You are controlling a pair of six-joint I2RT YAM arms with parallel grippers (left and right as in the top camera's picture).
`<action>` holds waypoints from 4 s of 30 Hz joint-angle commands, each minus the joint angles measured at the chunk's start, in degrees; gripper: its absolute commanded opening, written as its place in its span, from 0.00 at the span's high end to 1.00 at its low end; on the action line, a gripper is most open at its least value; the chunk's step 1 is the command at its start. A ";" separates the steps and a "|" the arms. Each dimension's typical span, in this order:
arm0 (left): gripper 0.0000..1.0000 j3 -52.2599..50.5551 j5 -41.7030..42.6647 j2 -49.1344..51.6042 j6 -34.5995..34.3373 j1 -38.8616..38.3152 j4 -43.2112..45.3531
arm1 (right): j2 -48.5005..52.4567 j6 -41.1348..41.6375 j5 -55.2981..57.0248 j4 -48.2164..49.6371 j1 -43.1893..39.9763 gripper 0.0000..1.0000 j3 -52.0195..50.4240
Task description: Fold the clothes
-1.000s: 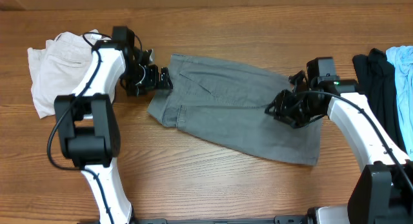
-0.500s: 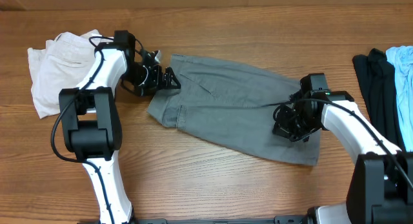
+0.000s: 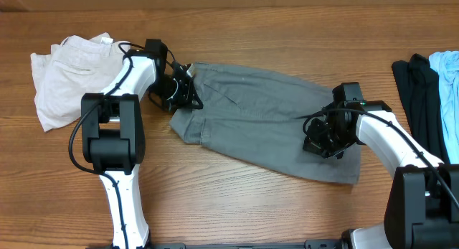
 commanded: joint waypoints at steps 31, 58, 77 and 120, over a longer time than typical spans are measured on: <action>0.96 36.87 -45.90 -11.23 -14.88 -12.83 -33.90 | -3.10 -0.50 -2.10 -3.04 0.39 0.96 0.83; 0.00 50.36 -33.83 -2.80 -23.43 -10.82 -39.30 | -3.58 -7.93 -9.11 -3.30 0.39 0.92 3.98; 0.94 42.01 -28.79 -3.96 -9.27 -2.01 -39.28 | -1.84 3.23 -12.04 30.32 21.44 0.96 11.08; 0.96 -3.72 -19.91 -4.00 -10.58 -6.62 -12.50 | 22.99 15.80 -4.33 54.23 25.51 0.96 17.25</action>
